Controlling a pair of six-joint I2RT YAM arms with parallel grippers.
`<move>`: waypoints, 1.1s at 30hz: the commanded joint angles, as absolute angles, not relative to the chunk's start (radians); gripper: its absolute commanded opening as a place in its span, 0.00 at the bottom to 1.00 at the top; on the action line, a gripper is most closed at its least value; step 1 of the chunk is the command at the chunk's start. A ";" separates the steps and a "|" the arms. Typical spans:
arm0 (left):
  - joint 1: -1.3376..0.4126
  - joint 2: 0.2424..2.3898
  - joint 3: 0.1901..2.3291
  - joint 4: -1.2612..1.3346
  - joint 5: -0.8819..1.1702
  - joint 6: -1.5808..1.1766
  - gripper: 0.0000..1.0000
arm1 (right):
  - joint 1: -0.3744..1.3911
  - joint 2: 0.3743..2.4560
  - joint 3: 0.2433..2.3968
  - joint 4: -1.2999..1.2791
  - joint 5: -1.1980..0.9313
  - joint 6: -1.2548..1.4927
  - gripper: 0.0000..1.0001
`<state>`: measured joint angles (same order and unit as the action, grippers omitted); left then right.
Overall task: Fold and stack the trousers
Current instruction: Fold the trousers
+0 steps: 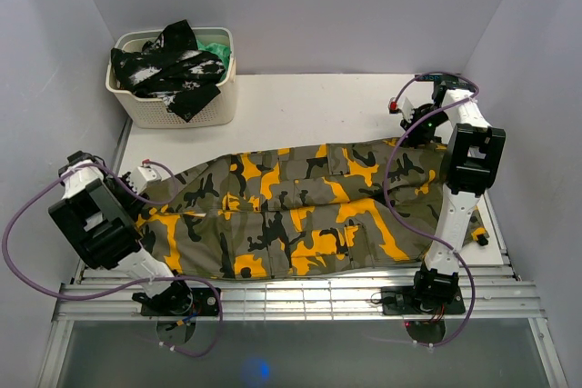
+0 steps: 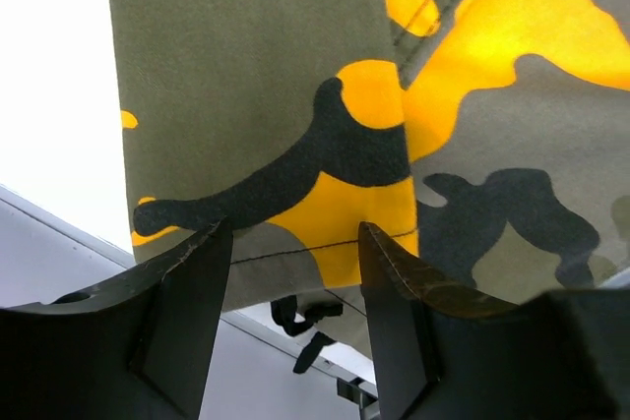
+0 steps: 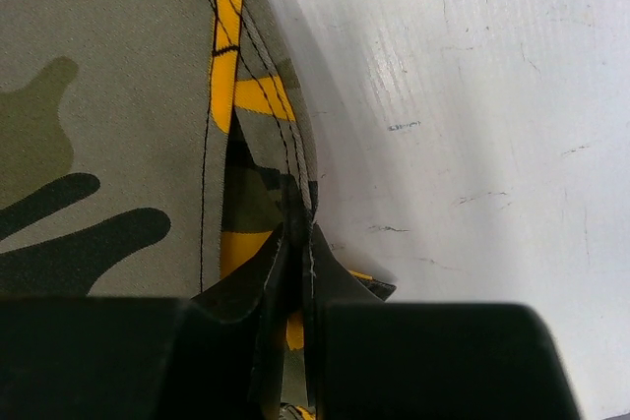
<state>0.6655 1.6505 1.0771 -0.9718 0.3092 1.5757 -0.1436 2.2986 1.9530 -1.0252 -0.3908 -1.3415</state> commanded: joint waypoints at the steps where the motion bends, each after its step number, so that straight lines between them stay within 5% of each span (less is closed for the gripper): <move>1: 0.655 1.568 1.080 -1.032 0.324 1.612 0.65 | -0.141 2.237 1.962 -1.051 -0.384 -1.339 0.08; 15: 0.611 1.517 0.999 -1.026 0.278 1.565 0.65 | -0.140 2.237 1.954 -1.045 -0.379 -1.338 0.08; 27: 0.563 1.546 0.923 -0.842 0.176 1.496 0.52 | -0.141 2.233 1.954 -1.043 -0.373 -1.339 0.08; 33: 0.561 1.526 0.959 -0.948 0.244 1.517 0.62 | -0.141 2.233 1.953 -1.045 -0.371 -1.341 0.08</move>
<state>0.5659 1.5528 0.9268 -0.8963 0.1963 1.5036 -0.1417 2.2967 1.9530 -1.0256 -0.3794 -1.3411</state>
